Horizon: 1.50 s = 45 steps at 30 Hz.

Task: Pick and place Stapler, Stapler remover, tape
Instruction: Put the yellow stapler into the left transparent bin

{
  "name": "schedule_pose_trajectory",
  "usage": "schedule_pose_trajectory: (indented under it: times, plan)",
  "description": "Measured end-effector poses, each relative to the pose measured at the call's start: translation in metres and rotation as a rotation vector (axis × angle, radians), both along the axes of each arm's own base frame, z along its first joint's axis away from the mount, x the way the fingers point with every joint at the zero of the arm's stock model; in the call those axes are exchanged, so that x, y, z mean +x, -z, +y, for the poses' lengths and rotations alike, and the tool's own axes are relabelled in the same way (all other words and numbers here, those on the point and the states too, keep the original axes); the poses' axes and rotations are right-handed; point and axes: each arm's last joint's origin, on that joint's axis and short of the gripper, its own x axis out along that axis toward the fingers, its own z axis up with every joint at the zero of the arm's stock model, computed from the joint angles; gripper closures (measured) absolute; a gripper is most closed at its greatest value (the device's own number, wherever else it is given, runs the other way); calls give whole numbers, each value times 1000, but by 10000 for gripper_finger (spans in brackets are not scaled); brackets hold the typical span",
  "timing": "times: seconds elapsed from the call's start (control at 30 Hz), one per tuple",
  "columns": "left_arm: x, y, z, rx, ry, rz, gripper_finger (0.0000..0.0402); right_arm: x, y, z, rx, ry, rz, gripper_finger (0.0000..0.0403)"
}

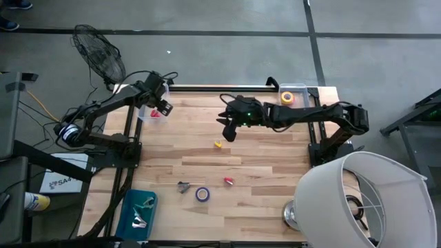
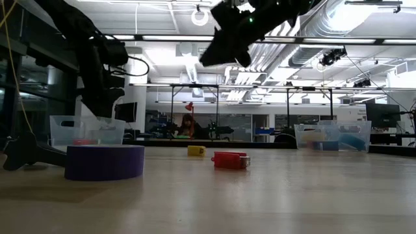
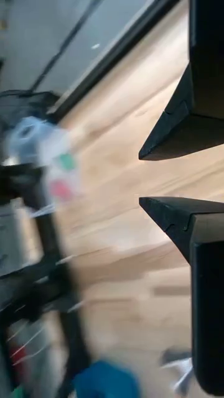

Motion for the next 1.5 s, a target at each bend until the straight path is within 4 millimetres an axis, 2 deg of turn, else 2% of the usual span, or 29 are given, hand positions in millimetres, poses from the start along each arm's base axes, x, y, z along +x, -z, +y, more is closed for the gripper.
schedule_pose_trajectory:
  times: [0.13,0.3,0.4,0.57,0.67,0.87,1.07,1.27,1.5]
  plan:
    - [4,-8,2,50,98,-65,196,-1,19,3,4,-12,146,304]
    - [10,-16,2,96,282,-169,195,4,43,18,-3,-43,279,304]
    - [10,-19,1,99,307,-195,195,8,58,27,38,-2,329,304]
    - [11,-19,1,95,347,-205,195,13,74,39,135,134,333,302]
    - [12,-19,0,93,388,-223,195,15,84,45,200,183,347,288]
    - [15,-22,1,104,460,-279,195,20,107,58,238,192,398,226]
    - [15,-27,-2,126,533,-303,195,25,130,78,144,174,451,171]
    - [11,-37,-8,180,556,-316,195,31,152,96,111,169,446,160]
    - [7,-47,-13,230,561,-333,195,37,168,103,135,351,330,159]
